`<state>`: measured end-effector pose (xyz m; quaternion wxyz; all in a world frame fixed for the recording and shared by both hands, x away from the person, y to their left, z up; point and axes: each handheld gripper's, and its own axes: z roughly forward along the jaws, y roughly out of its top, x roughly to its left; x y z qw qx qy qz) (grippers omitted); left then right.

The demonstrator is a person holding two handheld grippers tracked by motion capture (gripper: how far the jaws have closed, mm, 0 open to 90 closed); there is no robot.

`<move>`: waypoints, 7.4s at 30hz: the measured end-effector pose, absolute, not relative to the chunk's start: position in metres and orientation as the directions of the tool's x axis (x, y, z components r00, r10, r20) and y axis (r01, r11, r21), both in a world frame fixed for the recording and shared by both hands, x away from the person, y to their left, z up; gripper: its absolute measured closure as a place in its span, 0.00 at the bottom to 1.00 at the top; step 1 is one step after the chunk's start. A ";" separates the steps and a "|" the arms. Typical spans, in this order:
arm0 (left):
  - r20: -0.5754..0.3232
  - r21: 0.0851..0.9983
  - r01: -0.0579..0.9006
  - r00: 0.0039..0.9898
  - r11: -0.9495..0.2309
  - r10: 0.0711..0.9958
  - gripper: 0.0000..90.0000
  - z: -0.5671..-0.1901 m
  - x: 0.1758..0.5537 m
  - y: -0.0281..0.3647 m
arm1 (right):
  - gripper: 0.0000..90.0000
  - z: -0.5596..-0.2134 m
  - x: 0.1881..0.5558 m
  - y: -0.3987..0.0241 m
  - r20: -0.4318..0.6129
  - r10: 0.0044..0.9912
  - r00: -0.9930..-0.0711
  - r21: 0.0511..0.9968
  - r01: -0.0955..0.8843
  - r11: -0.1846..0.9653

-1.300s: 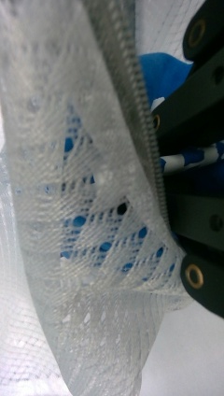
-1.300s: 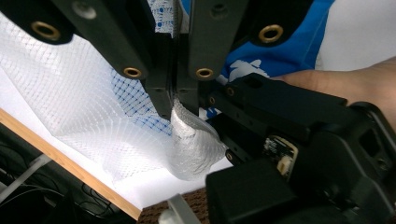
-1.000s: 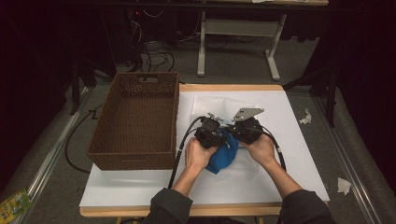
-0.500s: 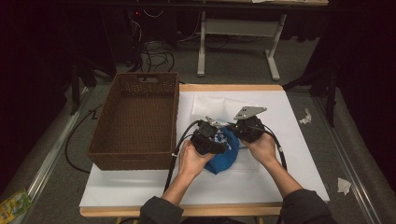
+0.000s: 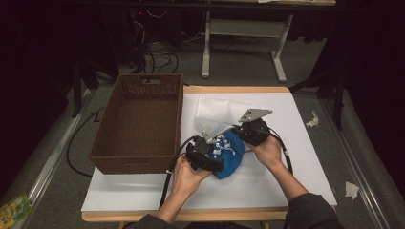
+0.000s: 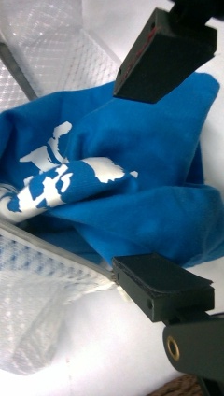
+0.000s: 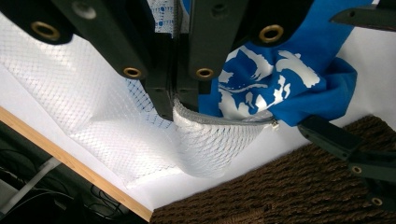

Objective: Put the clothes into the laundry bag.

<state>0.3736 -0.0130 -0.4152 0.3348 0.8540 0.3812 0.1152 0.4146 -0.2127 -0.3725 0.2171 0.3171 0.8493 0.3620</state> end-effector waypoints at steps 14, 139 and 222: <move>-0.042 0.645 0.589 0.663 -0.487 0.747 0.17 -0.422 0.369 -0.006 | 1.00 -0.373 0.414 -0.212 -0.130 0.700 -0.702 0.752 0.390 0.532; -0.067 0.755 0.536 0.635 -0.377 0.770 0.50 -0.410 0.427 -0.040 | 1.00 -0.375 0.428 -0.210 -0.007 0.702 -0.713 0.758 0.454 0.469; -0.053 0.693 0.601 0.593 -0.397 0.804 0.76 -0.439 0.463 -0.080 | 1.00 -0.379 0.428 -0.233 0.002 0.709 -0.706 0.747 0.472 0.468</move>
